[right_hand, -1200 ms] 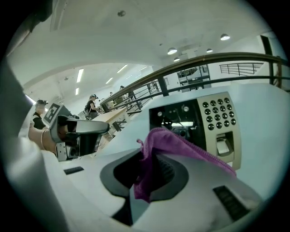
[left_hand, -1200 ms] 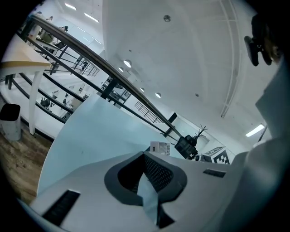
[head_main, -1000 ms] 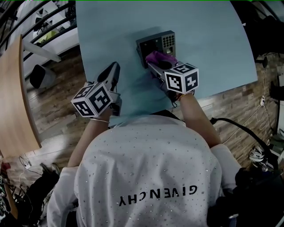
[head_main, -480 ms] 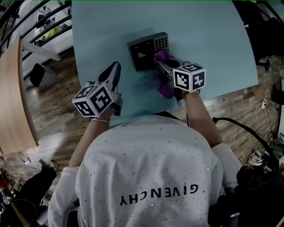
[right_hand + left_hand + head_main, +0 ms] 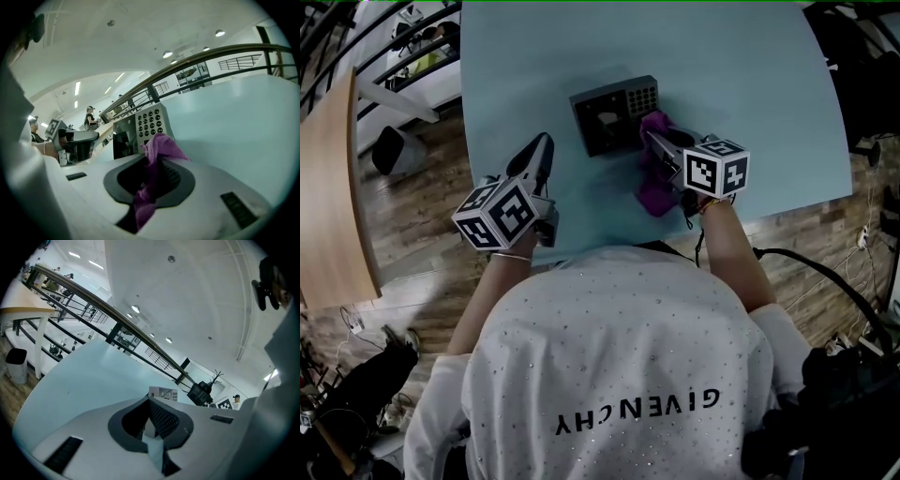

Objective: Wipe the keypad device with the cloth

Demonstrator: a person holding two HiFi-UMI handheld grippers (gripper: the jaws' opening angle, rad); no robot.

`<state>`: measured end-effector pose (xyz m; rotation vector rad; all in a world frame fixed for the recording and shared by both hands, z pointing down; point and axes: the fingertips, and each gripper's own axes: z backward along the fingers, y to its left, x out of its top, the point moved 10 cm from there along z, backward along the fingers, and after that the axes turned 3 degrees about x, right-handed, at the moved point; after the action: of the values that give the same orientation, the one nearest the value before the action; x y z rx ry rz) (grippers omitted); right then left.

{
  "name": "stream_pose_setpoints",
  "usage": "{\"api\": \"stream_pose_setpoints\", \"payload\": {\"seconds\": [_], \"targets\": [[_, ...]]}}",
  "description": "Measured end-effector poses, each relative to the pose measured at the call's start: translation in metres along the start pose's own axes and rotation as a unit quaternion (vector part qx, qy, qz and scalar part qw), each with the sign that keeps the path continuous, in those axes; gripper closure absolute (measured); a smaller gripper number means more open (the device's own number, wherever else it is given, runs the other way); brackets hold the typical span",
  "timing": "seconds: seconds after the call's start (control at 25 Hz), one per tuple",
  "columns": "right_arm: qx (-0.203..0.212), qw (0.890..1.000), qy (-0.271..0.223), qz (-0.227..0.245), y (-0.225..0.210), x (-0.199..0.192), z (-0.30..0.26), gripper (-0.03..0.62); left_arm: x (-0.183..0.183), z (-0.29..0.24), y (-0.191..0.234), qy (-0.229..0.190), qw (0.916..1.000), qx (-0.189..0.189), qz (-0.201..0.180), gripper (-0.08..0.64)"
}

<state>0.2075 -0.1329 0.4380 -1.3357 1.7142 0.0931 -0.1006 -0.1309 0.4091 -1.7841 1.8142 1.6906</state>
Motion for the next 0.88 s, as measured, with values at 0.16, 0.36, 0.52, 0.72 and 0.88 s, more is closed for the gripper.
{"api": "stream_pose_setpoints", "payload": {"seconds": [0.16,0.36,0.52,0.72,0.88], "targets": [[0.049,0.999,0.008,-0.003,0.021,0.001,-0.012,0.549,-0.003,0.003,0.007,0.0,0.9999,0.011,0.003,0.56],[0.143,0.984,0.061,0.09,0.086,-0.002,-0.049,0.548,-0.005,0.004,0.006,-0.001,0.9999,0.009,0.005,0.56],[0.13,0.969,0.114,0.179,0.107,-0.01,-0.069,0.548,-0.001,0.009,0.006,-0.008,0.9999,0.011,0.006,0.56],[0.101,0.963,0.15,0.198,0.091,-0.018,-0.068,0.548,0.0,0.013,0.012,-0.013,0.9997,0.018,0.01,0.56],[0.089,0.974,0.139,0.157,0.067,-0.018,-0.054,0.548,0.0,0.007,0.01,-0.011,0.9998,0.014,0.011,0.56]]}}
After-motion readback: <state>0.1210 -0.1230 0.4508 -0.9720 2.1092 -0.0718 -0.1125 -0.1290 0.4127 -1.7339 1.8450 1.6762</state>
